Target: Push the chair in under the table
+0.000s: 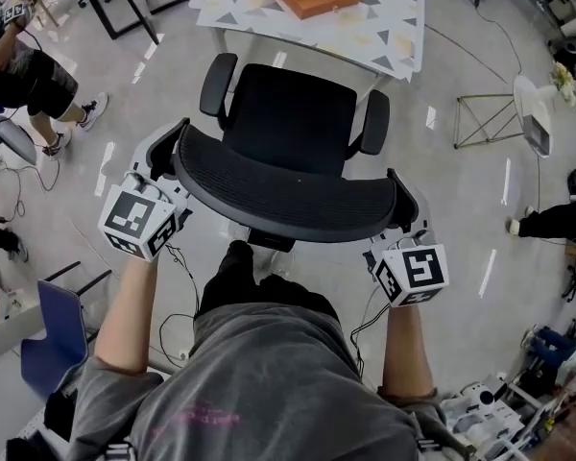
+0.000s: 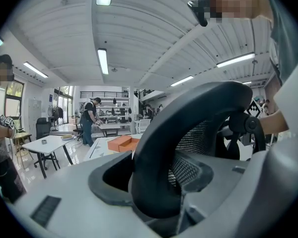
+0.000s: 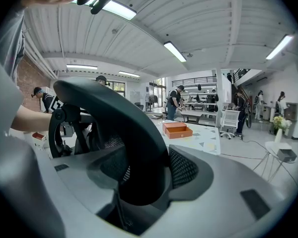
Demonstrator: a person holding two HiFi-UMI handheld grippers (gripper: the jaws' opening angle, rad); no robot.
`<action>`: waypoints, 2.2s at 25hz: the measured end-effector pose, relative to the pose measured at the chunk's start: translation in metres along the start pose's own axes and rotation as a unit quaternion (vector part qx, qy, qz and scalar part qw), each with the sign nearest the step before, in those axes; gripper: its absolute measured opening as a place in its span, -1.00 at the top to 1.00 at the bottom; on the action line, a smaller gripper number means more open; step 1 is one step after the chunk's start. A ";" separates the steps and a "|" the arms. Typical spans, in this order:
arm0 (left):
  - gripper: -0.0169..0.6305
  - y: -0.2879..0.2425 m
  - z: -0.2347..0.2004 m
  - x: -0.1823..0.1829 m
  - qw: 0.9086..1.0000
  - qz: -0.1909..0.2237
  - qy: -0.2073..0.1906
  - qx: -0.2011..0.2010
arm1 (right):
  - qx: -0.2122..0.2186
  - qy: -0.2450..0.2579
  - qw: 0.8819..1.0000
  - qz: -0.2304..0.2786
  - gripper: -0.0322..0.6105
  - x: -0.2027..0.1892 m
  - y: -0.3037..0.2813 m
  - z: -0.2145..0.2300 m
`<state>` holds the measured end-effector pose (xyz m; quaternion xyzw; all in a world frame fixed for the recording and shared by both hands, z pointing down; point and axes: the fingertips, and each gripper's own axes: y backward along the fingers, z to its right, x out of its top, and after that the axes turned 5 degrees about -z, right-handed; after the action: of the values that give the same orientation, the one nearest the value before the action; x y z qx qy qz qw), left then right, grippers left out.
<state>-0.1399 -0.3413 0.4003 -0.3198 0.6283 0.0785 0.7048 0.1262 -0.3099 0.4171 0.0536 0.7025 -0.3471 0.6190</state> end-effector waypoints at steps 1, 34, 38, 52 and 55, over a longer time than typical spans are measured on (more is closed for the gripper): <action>0.21 -0.002 -0.004 0.001 1.000 0.000 -0.001 -0.002 | -0.001 -0.001 1.000 0.000 0.17 0.002 -0.003 0.000; 0.22 -0.114 -0.145 0.045 0.999 -0.006 -0.023 -0.039 | -0.074 -0.030 0.997 0.005 0.17 0.071 -0.146 0.040; 0.22 -0.127 -0.149 0.049 0.999 -0.004 -0.021 -0.038 | -0.076 -0.028 0.997 0.005 0.17 0.075 -0.155 0.052; 0.22 -0.152 -0.164 0.058 0.999 -0.003 -0.028 -0.037 | -0.079 -0.027 0.996 0.004 0.17 0.085 -0.175 0.068; 0.21 -0.152 -0.165 0.056 0.999 -0.001 -0.027 -0.040 | -0.079 -0.029 0.996 0.005 0.17 0.084 -0.176 0.067</action>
<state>-0.1887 -0.5671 0.4000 -0.3465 0.6053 0.1115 0.7079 0.0739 -0.5087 0.4157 -0.0023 0.7097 -0.2887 0.6427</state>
